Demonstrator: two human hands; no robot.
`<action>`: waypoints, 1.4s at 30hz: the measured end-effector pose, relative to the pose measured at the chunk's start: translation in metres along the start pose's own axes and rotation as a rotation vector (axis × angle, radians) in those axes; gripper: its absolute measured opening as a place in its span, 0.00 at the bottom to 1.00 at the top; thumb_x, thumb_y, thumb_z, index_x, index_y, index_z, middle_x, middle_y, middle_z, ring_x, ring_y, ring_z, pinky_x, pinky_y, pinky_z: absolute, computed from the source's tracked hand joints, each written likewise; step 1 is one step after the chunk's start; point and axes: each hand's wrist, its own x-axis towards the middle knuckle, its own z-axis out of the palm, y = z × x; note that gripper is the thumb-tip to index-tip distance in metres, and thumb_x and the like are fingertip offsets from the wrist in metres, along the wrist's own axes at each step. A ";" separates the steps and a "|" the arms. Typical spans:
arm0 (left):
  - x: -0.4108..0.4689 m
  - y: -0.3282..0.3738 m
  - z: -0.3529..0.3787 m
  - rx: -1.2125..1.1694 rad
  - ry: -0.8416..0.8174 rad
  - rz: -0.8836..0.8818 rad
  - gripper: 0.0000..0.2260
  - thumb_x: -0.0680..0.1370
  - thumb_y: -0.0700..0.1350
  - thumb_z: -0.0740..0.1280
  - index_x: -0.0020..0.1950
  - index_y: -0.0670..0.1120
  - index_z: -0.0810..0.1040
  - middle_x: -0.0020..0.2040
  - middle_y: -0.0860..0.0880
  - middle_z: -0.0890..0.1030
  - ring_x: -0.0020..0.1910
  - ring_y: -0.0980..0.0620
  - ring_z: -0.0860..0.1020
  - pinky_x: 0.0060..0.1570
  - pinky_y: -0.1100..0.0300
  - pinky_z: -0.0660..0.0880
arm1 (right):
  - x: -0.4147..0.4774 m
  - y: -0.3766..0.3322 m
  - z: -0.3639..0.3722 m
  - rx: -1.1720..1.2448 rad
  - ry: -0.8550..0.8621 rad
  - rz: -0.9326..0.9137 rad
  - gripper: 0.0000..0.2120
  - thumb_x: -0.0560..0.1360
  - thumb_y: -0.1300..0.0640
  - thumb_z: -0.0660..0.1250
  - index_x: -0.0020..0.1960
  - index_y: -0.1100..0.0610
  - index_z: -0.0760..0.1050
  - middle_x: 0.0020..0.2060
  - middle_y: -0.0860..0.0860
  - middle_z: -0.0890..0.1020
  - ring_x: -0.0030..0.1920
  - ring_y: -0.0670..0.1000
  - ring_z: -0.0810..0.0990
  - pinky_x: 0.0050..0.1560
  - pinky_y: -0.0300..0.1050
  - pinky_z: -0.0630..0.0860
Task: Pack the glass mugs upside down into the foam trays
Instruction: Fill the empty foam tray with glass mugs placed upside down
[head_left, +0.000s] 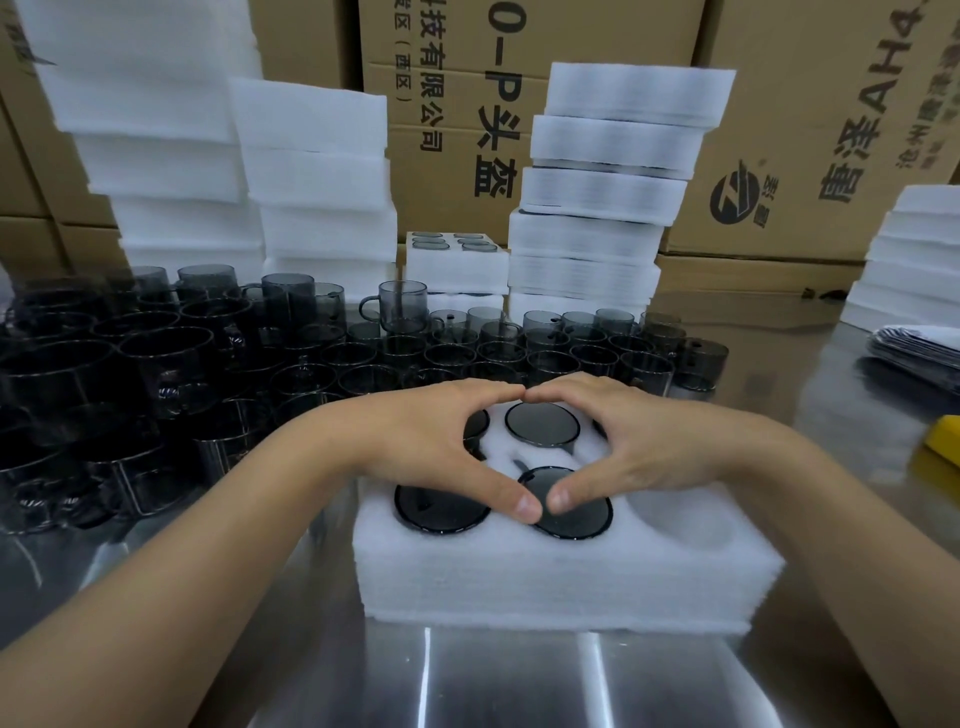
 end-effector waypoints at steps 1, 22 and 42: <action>0.000 0.001 0.000 -0.001 -0.003 0.002 0.48 0.60 0.65 0.77 0.75 0.63 0.56 0.74 0.66 0.59 0.72 0.63 0.60 0.72 0.59 0.59 | 0.001 -0.001 0.001 -0.004 0.004 0.008 0.53 0.52 0.22 0.66 0.73 0.36 0.54 0.71 0.35 0.57 0.72 0.43 0.55 0.73 0.52 0.58; -0.003 0.003 -0.002 0.108 -0.067 -0.045 0.51 0.56 0.73 0.67 0.75 0.67 0.51 0.74 0.70 0.48 0.73 0.67 0.50 0.71 0.63 0.50 | 0.012 0.036 -0.014 0.327 0.678 -0.054 0.15 0.67 0.31 0.66 0.49 0.37 0.79 0.45 0.35 0.83 0.47 0.34 0.78 0.48 0.32 0.71; -0.004 0.002 -0.001 0.090 -0.087 -0.040 0.48 0.52 0.76 0.66 0.71 0.74 0.53 0.65 0.79 0.48 0.72 0.70 0.48 0.75 0.57 0.51 | 0.043 0.178 0.003 0.086 0.801 0.681 0.18 0.80 0.54 0.61 0.67 0.59 0.64 0.66 0.64 0.63 0.58 0.67 0.72 0.60 0.57 0.69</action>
